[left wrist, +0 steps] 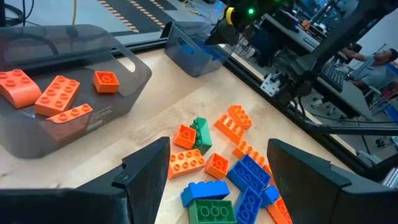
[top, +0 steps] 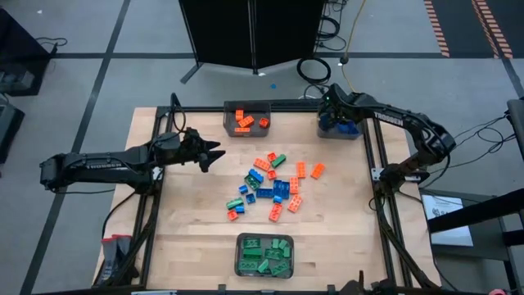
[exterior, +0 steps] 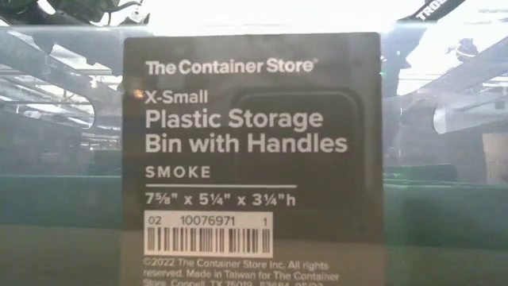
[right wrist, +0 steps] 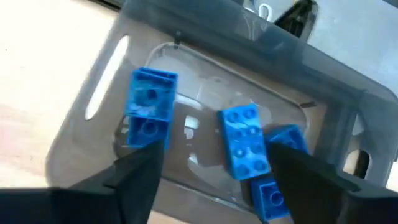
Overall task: Sort blocks
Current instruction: Put the orange game piece into the top left black bin
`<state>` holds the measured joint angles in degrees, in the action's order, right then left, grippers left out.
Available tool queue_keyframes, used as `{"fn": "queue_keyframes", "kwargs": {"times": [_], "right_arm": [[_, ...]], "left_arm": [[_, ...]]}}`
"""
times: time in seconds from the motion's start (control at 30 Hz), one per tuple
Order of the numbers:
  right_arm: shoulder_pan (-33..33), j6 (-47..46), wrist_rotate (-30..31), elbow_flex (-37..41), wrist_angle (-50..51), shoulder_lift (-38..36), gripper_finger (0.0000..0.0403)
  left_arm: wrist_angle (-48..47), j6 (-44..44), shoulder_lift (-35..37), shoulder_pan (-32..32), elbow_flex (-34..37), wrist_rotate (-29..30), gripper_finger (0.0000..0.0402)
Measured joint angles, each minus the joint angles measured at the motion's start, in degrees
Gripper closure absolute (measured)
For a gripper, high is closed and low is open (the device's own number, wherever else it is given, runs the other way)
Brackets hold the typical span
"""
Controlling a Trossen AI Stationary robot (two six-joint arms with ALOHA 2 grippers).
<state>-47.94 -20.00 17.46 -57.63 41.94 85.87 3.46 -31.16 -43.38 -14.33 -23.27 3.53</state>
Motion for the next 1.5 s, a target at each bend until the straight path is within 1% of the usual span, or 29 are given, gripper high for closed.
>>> {"fn": "queue_keyframes", "kwargs": {"times": [0.07, 0.17, 0.3, 0.33, 0.37, 0.43, 0.5, 0.6, 0.7, 0.87, 1.0, 1.1, 1.27, 1.37, 1.5], "right_arm": [[0.1, 1.7, -2.8, -0.9, 0.1, -0.4, 0.0112], [2.2, 8.0, -10.8, -2.5, -0.6, -2.1, 0.0117], [8.5, 17.9, -25.9, -3.5, -0.3, -5.6, 0.0131], [10.7, 20.5, -28.7, -3.5, 0.1, -6.4, 0.0133], [13.1, 23.5, -30.0, -3.6, 1.0, -7.0, 0.0136], [18.2, 30.2, -28.6, -3.5, 4.8, -7.4, 0.0139], [22.7, 36.7, -23.5, -2.5, 7.6, -7.3, 0.0142], [27.6, 43.4, -17.6, 0.1, 7.9, -6.7, 0.0142], [30.4, 47.6, -16.2, 3.2, 7.0, -6.3, 0.0141], [33.2, 53.0, -15.8, 8.8, 4.1, -6.3, 0.0141], [35.1, 55.5, -15.4, 11.4, -0.4, -6.3, 0.0140], [35.6, 57.4, -15.3, 11.9, -3.9, -6.3, 0.0140], [35.6, 62.9, -15.7, 12.5, -3.9, -5.8, 0.0140], [35.6, 64.3, -16.0, 12.5, -2.7, -4.0, 0.0140], [35.7, 66.3, -15.8, 12.5, -4.8, 0.0, 0.0140]], "left_arm": [[0.0, 0.0, 0.0, 0.0, 0.0, 0.0, 0.0132], [0.0, 0.0, 0.0, 0.0, 0.0, 0.0, 0.0132], [0.0, 0.0, 0.0, 0.0, 0.0, 0.0, 0.0132], [0.0, 0.1, 0.0, 0.0, 0.0, 0.0, 0.0132], [0.0, 0.1, 0.0, 0.0, 0.0, 0.0, 0.0132], [0.0, 0.1, 0.0, 0.0, 0.0, 0.0, 0.0132], [0.0, 0.1, 0.0, 0.0, 0.0, 0.0, 0.0132], [-0.1, 0.1, 0.0, 0.0, 0.0, 0.0, 0.0132], [-0.1, 0.1, 0.0, 0.0, 0.0, 0.0, 0.0132], [-0.4, 0.3, 0.0, 0.0, 0.0, 0.0, 0.0132], [-1.7, 0.4, 0.0, 0.0, 0.0, 0.0, 0.0132], [-2.8, 0.5, 0.0, 0.0, 0.0, 0.0, 0.0132], [-3.4, 0.5, 0.0, 0.0, 0.0, 0.2, 0.0132], [-3.4, 0.5, 0.0, 0.0, 0.0, 0.2, 0.0132], [-3.4, 0.5, 0.0, 0.0, 0.0, 0.2, 0.0132]]}}
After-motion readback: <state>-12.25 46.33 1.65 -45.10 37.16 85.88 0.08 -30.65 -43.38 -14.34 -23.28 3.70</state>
